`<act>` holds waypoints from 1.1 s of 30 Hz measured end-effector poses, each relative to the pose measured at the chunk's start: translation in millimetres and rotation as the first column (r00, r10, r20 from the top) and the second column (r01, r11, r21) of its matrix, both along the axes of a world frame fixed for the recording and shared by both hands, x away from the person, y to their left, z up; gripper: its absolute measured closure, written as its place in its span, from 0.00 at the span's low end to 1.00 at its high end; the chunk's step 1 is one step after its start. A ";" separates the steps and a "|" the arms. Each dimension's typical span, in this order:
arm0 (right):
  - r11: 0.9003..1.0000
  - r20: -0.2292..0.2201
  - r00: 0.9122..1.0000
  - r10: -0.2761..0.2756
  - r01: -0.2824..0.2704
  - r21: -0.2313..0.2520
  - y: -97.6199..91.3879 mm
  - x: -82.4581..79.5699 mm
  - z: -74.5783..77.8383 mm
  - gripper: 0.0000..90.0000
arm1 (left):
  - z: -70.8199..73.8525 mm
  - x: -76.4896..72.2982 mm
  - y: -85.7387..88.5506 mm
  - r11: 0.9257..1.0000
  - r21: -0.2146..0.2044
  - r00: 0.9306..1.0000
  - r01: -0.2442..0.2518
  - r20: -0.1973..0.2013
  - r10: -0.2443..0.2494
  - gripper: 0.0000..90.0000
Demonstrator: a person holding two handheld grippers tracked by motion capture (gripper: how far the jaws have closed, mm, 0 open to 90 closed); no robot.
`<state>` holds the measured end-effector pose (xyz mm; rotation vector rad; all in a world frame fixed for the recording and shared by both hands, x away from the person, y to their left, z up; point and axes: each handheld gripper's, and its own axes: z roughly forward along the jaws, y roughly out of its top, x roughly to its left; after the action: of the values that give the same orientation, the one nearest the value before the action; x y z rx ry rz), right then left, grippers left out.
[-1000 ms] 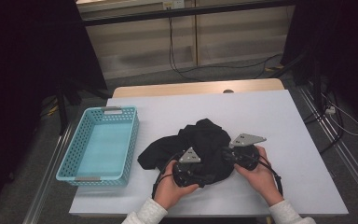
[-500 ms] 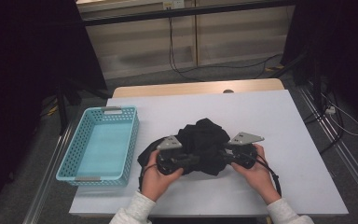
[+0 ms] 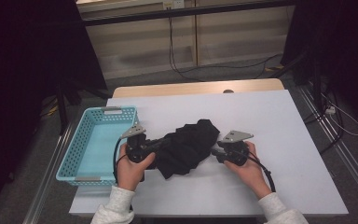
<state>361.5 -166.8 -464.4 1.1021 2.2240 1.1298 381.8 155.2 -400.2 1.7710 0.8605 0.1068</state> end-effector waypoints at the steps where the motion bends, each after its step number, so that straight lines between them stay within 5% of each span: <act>1: 1.000 0.004 1.000 0.008 -0.008 -0.002 2.9 0.3 0.6 0.62 | 0.1 0.5 1.6 1.000 -0.001 1.000 -0.008 0.002 0.008 0.98; 6: 0.999 0.012 0.999 0.042 -0.042 -0.024 18.2 8.6 0.7 0.57 | -1.2 1.2 4.5 1.000 0.005 1.000 -0.026 0.004 0.026 0.98; 13: 0.999 0.004 1.000 -0.008 0.008 0.035 29.0 31.0 3.8 0.55 | -5.3 4.3 13.7 0.995 0.034 0.995 -0.098 0.013 0.098 0.98; 15: 0.998 0.003 1.000 -0.023 0.023 0.053 30.1 37.3 6.7 0.60 | -6.2 5.4 16.6 0.993 0.040 0.993 -0.115 0.013 0.114 0.98; 17: 0.999 0.004 1.000 -0.006 0.006 0.043 32.6 43.1 9.2 0.81 | -7.0 6.1 18.9 0.991 0.047 0.992 -0.127 0.012 0.126 0.98; 19: 1.000 0.012 1.000 0.015 -0.015 0.015 35.9 47.0 11.9 0.92 | -7.5 6.7 20.5 0.990 0.052 0.991 -0.132 0.016 0.131 0.98; 22: 0.999 0.008 1.000 0.028 -0.028 0.035 35.7 50.4 20.9 0.96 | -8.2 7.5 22.6 0.988 0.062 0.990 -0.141 0.017 0.140 0.98; 24: 0.999 0.024 1.000 -0.020 0.019 0.048 32.5 53.3 25.9 0.93 | -11.2 7.7 21.6 0.986 0.072 0.989 -0.148 0.009 0.147 0.98; 26: 0.997 0.018 0.998 -0.060 0.059 0.055 31.1 57.9 23.3 0.80 | -17.2 7.9 16.2 0.985 0.096 0.990 -0.143 0.001 0.143 0.98; 31: 1.000 -0.130 0.991 -0.005 0.003 -0.015 44.2 63.4 -3.1 0.37 | -15.1 5.2 8.8 0.981 0.138 0.990 -0.137 0.028 0.135 0.98; 33: 1.000 -0.108 0.994 -0.004 0.002 -0.016 45.3 61.4 -5.2 0.43 | -12.6 4.1 8.0 0.984 0.123 0.992 -0.127 0.026 0.125 0.98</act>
<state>422.9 -121.5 -469.6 1.1852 2.3082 1.0733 385.9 163.2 -412.8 1.8272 0.9706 0.2638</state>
